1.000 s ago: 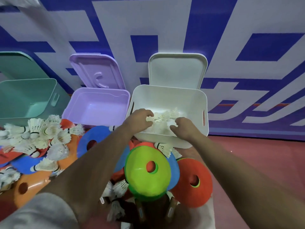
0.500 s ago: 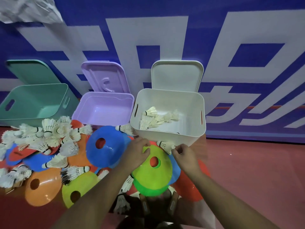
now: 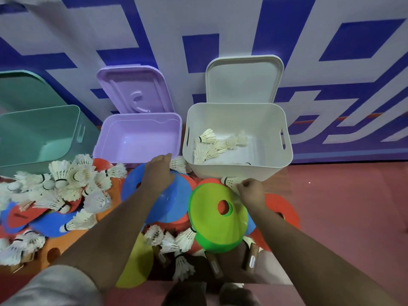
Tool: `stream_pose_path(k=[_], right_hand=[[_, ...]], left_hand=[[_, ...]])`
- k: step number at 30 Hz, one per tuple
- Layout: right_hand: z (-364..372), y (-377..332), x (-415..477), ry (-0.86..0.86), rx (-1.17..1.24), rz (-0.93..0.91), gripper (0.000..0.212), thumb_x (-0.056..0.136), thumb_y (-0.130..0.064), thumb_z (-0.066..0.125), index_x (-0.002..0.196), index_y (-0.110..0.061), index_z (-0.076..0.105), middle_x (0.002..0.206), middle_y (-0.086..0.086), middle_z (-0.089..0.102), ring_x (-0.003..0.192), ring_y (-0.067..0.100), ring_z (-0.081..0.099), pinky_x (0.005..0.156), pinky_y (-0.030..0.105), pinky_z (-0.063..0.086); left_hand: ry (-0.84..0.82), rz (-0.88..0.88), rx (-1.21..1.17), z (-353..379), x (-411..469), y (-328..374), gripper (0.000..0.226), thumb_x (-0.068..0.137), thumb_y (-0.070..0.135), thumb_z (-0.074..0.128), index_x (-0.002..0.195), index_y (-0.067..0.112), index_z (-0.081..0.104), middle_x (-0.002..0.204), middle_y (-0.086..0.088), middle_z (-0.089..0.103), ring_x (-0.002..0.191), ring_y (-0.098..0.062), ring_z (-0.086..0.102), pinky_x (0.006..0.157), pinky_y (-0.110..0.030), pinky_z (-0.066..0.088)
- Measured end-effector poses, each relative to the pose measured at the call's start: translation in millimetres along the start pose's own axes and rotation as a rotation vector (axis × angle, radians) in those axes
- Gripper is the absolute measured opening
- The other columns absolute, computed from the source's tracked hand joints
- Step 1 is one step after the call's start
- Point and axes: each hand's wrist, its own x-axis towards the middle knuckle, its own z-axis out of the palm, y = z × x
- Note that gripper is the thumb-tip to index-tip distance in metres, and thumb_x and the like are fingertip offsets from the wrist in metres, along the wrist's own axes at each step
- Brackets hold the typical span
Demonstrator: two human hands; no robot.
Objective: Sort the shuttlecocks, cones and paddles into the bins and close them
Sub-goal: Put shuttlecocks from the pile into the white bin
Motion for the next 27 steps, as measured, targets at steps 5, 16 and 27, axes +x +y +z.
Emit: stream_pose_path(k=[5, 16, 27], right_hand=[[-6, -12, -30, 0.016, -0.011, -0.245, 0.012, 0.086, -0.011, 0.063, 0.077, -0.013, 0.055, 0.063, -0.008, 0.053, 0.061, 0.015, 0.050, 0.059, 0.029, 0.032], [-22, -81, -92, 0.018, -0.099, -0.731, 0.005, 0.091, -0.015, 0.062, 0.088, -0.016, 0.059, 0.082, -0.009, 0.054, 0.084, 0.010, 0.048, 0.073, 0.016, 0.034], [10, -160, -113, -0.266, -0.098, -0.945, 0.008, 0.089, -0.010, 0.060, 0.082, -0.011, 0.058, 0.074, -0.001, 0.057, 0.071, 0.014, 0.049, 0.065, 0.028, 0.038]], left_hand=[[0.014, 0.062, 0.068, 4, 17, -9, 0.051, 0.083, 0.027, 0.068, 0.131, 0.014, 0.056, 0.121, -0.013, 0.052, 0.112, -0.034, 0.047, 0.092, -0.041, 0.039], [0.155, 0.244, -0.345, -20, -1, -38, 0.038, 0.083, 0.014, 0.074, 0.119, 0.006, 0.065, 0.104, -0.010, 0.058, 0.101, -0.029, 0.053, 0.085, -0.036, 0.045], [0.093, 0.147, -0.825, -65, -91, -47, 0.051, 0.079, 0.012, 0.078, 0.122, 0.032, 0.060, 0.110, 0.014, 0.062, 0.097, 0.001, 0.060, 0.080, -0.014, 0.049]])
